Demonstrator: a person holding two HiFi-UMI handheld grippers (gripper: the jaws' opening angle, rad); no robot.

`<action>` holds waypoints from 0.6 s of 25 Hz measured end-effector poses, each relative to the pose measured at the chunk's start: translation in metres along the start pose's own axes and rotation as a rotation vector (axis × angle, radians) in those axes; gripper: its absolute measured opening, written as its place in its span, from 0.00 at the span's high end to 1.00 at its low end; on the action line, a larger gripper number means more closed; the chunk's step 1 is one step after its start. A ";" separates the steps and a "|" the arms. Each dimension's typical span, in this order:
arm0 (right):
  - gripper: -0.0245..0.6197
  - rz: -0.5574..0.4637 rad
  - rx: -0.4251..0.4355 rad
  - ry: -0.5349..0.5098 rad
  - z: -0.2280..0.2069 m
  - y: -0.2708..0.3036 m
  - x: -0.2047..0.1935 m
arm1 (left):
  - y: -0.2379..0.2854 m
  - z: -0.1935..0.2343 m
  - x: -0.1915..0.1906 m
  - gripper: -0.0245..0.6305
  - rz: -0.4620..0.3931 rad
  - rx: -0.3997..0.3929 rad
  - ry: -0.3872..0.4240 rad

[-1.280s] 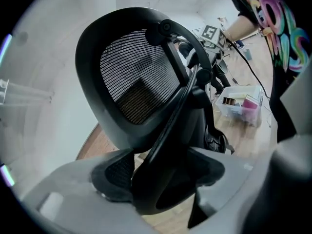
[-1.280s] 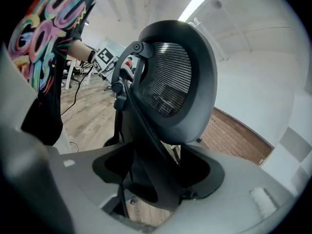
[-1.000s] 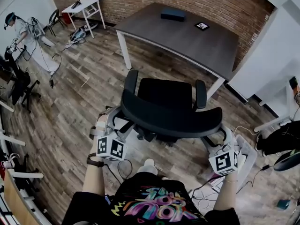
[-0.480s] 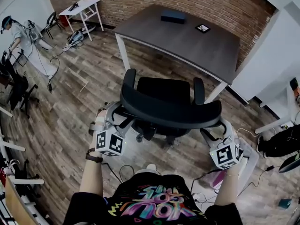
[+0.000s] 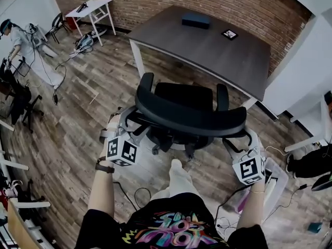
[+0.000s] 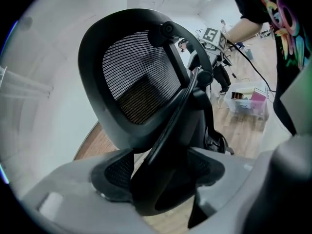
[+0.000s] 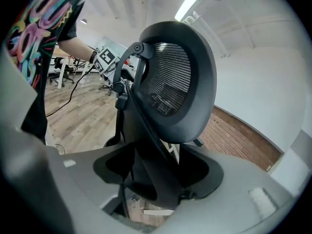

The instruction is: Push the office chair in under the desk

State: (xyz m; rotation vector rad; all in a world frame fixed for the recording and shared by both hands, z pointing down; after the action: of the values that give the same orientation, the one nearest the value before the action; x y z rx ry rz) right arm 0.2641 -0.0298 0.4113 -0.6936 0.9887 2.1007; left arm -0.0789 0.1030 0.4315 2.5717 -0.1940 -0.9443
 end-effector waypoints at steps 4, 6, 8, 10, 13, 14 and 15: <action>0.52 0.029 0.012 0.000 -0.011 0.020 0.006 | 0.023 0.019 -0.010 0.45 -0.011 -0.018 0.002; 0.53 0.054 0.012 0.010 -0.015 0.029 0.009 | 0.034 0.031 -0.014 0.45 -0.022 -0.029 0.010; 0.54 0.071 0.008 0.021 -0.018 0.039 0.013 | 0.045 0.042 -0.020 0.45 -0.025 -0.043 0.015; 0.54 0.084 0.006 0.027 -0.022 0.048 0.016 | 0.056 0.052 -0.025 0.45 -0.028 -0.057 0.019; 0.54 0.092 -0.006 0.032 -0.031 0.064 0.018 | 0.074 0.067 -0.030 0.45 -0.041 -0.068 0.033; 0.54 0.096 -0.012 0.037 -0.033 0.069 0.019 | 0.080 0.073 -0.032 0.45 -0.044 -0.069 0.037; 0.54 0.098 -0.017 0.041 -0.036 0.075 0.020 | 0.086 0.078 -0.034 0.45 -0.046 -0.071 0.040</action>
State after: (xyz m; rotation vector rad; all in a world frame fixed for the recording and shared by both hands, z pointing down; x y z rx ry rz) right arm 0.1996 -0.0867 0.4092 -0.7129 1.0476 2.1891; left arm -0.1552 0.0087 0.4320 2.5376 -0.0895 -0.8982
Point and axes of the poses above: the fingertips, and each gripper's own axes: y forward along the fingers, z to its left, x out of its top, the point moved 8 cm from there along -y, backward along the fingers
